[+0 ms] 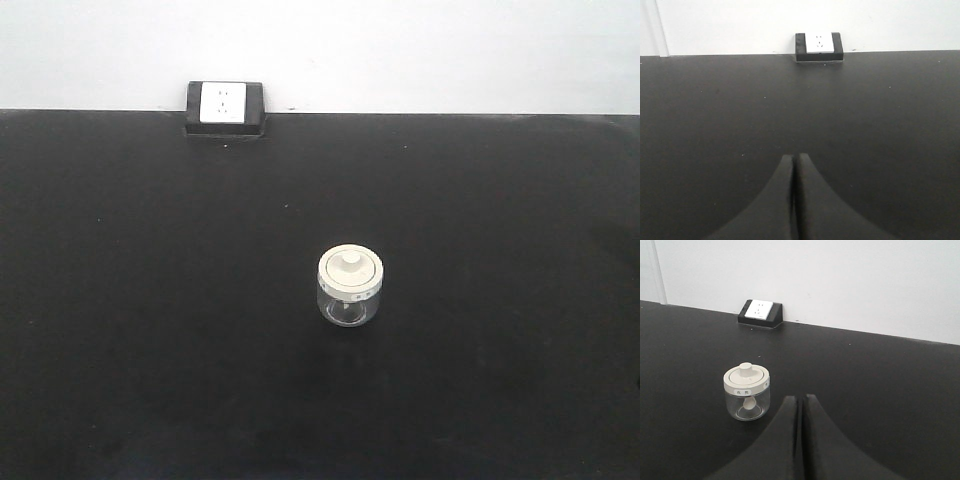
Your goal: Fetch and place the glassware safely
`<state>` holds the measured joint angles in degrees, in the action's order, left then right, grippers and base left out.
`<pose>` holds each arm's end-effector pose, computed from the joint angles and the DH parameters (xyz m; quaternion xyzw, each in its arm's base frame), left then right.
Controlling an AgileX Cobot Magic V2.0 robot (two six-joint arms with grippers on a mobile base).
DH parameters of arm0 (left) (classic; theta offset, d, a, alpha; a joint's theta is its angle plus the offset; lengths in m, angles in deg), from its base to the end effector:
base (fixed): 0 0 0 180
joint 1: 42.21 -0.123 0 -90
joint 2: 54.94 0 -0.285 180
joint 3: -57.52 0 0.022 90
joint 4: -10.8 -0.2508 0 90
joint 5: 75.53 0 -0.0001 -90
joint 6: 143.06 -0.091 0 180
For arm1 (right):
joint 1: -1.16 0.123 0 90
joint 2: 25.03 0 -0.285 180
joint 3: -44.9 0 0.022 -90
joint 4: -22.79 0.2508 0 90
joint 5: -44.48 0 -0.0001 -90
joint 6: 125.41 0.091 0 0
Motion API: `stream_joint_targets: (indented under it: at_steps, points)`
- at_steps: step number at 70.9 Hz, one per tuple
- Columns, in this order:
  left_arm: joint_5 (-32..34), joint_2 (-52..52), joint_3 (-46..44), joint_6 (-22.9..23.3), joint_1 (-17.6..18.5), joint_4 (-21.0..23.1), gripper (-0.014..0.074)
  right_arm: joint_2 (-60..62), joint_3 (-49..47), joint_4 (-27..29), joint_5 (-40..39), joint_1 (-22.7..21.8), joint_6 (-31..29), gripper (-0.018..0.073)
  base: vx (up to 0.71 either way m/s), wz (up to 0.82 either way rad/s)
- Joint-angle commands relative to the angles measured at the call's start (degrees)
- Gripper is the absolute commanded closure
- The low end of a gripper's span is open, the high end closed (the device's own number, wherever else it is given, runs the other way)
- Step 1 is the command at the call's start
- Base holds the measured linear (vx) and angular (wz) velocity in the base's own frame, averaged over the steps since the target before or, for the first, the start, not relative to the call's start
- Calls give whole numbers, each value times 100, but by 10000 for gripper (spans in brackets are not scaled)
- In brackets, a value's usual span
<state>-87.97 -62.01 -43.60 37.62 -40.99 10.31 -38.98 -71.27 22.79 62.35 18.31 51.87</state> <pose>0.0558 -0.0010 0.1844 0.0061 0.7569 -0.0074 0.6534 0.0520 0.0160 0.2572 -0.1279 0.7300 0.0843 0.6661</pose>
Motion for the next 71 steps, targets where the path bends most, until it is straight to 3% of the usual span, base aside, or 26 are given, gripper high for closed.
stream_joint_targets:
  at_steps: [1,38,61,71]
  points:
    - [446,67,151,41,31,49,603,-59,-139,-68,-409,-28,2,563,0,0]
    - [446,67,151,41,31,49,603,-59,-139,-68,-435,-57,2,563,0,0]
    - [446,67,151,41,31,49,603,-59,-60,-52,85,-1220,24,563,0,0]
    - [446,67,151,41,31,49,603,10,355,0,-177,-1428,99,563,0,0]
